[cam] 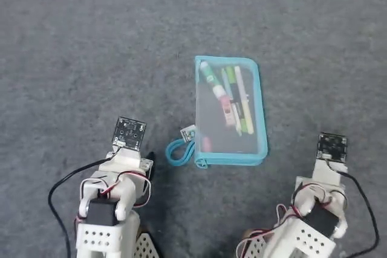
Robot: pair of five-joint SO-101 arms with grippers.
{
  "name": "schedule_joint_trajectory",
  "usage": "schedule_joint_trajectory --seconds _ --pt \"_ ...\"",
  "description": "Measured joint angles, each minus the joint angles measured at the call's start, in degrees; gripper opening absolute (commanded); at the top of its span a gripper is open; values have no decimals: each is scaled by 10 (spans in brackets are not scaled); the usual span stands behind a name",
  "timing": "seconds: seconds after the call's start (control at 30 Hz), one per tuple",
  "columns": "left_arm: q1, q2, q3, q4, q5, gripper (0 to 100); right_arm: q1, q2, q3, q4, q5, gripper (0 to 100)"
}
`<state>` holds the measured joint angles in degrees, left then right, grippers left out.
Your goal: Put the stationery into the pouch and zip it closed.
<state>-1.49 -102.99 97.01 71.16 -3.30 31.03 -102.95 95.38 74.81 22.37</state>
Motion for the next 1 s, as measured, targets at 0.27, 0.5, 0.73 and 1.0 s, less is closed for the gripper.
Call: schedule_joint_trajectory --seconds 0.27,0.5,0.73,1.0 --pt "0 0 0 0 0 145 -93 0 0 0 1 8" --pt "0 0 0 0 0 145 -139 0 0 0 1 8" --pt "0 0 0 0 0 145 -139 0 0 0 2 8" --pt "0 0 0 0 0 145 -139 0 0 0 2 8"
